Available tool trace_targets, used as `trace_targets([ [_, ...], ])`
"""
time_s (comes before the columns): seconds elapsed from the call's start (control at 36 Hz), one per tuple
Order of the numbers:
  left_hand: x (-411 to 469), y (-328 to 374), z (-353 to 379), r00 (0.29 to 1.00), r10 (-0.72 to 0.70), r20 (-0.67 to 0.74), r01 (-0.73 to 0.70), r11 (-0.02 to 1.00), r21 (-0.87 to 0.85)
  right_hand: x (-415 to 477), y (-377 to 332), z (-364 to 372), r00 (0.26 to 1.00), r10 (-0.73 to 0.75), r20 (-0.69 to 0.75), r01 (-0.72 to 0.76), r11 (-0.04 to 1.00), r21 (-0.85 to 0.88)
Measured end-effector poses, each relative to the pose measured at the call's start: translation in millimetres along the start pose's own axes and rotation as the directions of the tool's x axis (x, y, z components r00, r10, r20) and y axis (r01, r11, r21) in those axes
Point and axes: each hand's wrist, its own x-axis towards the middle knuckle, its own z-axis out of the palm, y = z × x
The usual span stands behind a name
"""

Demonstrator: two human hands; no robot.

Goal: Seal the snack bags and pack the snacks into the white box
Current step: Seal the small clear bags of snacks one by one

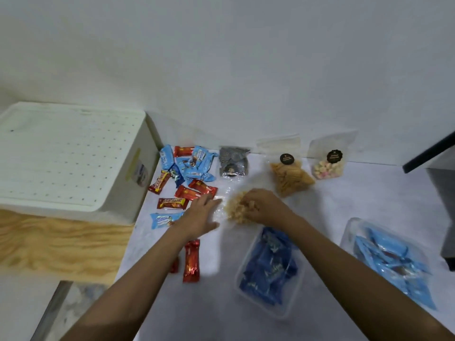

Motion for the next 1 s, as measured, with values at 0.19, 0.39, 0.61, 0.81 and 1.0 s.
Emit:
trace_targets([
  [0.19, 6.1, -18.3, -3.8, 0.994, 0.105, 0.031, -0.106, 0.994, 0.039, 8.9, -32.6, 37.5, 0.976, -0.042, 0.215, 0.138, 0.879, -0.456],
  [0.39, 12.2, -22.5, -2.4, 0.983, 0.165, -0.082, -0.164, 0.986, 0.019, 13.7, -31.3, 54.8, 0.978, -0.153, 0.144, 0.21, 0.763, -0.611],
  [0.61, 9.8, -28.0, -5.7, 0.967, 0.199, -0.158, -0.198, 0.98, 0.025, 16.0, -30.7, 50.7, 0.972, -0.227, 0.064, 0.232, 0.87, -0.435],
  [0.81, 16.4, -16.9, -33.8, 0.896, 0.249, -0.367, -0.314, 0.94, -0.131, 7.2, -26.2, -11.4, 0.98, -0.058, -0.192, 0.073, 0.994, 0.075],
  [1.0, 28.4, 40.1, -71.0, 0.84, 0.109, -0.532, -0.391, 0.801, -0.453, -12.9, -21.9, -58.9, 0.91, 0.135, -0.392, 0.048, 0.905, 0.424],
])
